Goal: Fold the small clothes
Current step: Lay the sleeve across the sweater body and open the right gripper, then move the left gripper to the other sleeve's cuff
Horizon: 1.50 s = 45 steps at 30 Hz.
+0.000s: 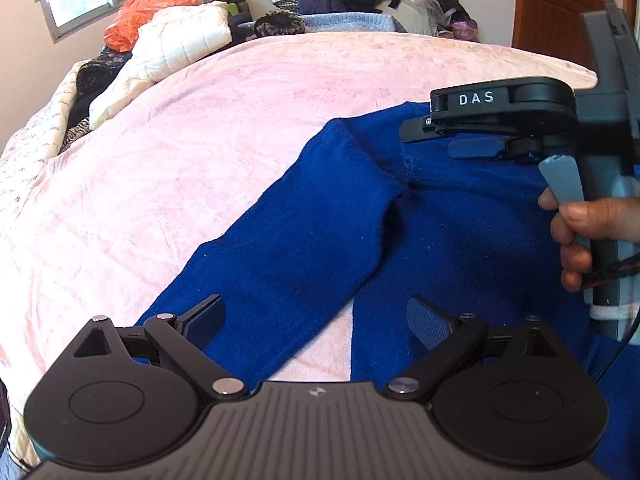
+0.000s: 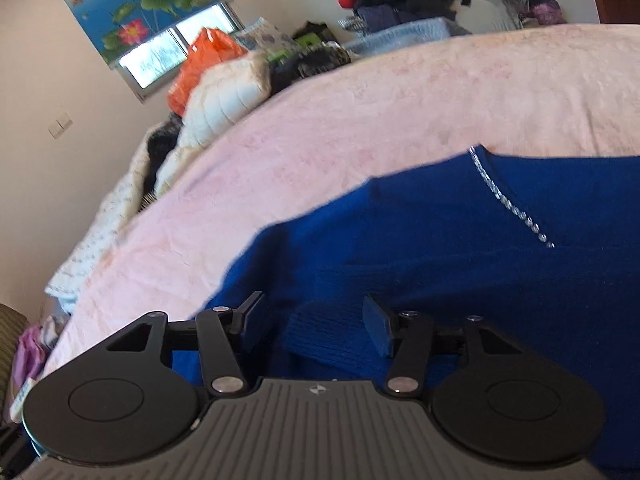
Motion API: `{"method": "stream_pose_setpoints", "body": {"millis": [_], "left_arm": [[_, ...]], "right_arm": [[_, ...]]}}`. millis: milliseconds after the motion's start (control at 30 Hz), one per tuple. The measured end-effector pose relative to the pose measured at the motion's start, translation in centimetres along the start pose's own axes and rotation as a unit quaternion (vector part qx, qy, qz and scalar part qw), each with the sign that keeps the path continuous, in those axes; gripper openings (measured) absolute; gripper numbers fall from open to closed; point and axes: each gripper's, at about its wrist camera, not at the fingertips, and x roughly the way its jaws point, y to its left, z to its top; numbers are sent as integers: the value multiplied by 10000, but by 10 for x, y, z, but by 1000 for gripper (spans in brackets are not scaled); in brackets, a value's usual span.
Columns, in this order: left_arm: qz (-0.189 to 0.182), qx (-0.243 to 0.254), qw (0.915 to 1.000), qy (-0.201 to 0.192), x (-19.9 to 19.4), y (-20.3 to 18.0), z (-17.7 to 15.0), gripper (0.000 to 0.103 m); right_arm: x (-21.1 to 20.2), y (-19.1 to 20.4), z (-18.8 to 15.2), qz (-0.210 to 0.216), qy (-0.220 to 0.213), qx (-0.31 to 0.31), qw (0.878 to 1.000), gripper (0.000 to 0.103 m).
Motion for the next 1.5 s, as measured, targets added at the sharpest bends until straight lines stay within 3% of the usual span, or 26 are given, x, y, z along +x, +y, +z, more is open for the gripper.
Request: {"method": "stream_pose_setpoints", "body": {"millis": [100, 167, 333, 500, 800, 1033, 1133, 1200, 1300, 1500], "left_arm": [[-52, -68, 9999, 58, -2, 3, -1, 98], [-32, -102, 9999, 24, -5, 6, -4, 98], [186, -410, 9989, 149, -3, 23, -11, 98], [209, -851, 9955, 359, 1, 41, -20, 98], [302, -973, 9938, 452, -2, 49, -32, 98], [183, -1353, 9885, 649, 0, 63, -41, 98], [-24, -1700, 9825, 756, 0, 73, -48, 98], [-246, -2109, 9734, 856, -1, 83, -57, 98], [-578, -3026, 9476, 842, -1, 108, -75, 98], [-1018, -4724, 8743, 465, -9, 163, -105, 98]], "right_arm": [[-4, 8, -2, 18, 71, -191, 9998, 73], [5, 8, -6, -157, 410, -294, 9986, 72], [-16, 19, -9, -7, 119, -263, 9996, 73], [-35, 47, -15, 62, -3, -779, 9969, 77], [-63, 66, -29, 394, -177, -769, 9961, 80], [-75, 69, -38, 495, -240, -687, 9961, 83], [-74, 70, -40, 517, -234, -658, 9962, 83], [-74, 72, -42, 528, -227, -659, 9962, 83], [-73, 77, -45, 575, -213, -700, 9957, 83], [-70, 94, -52, 704, -119, -923, 9932, 83]]}}
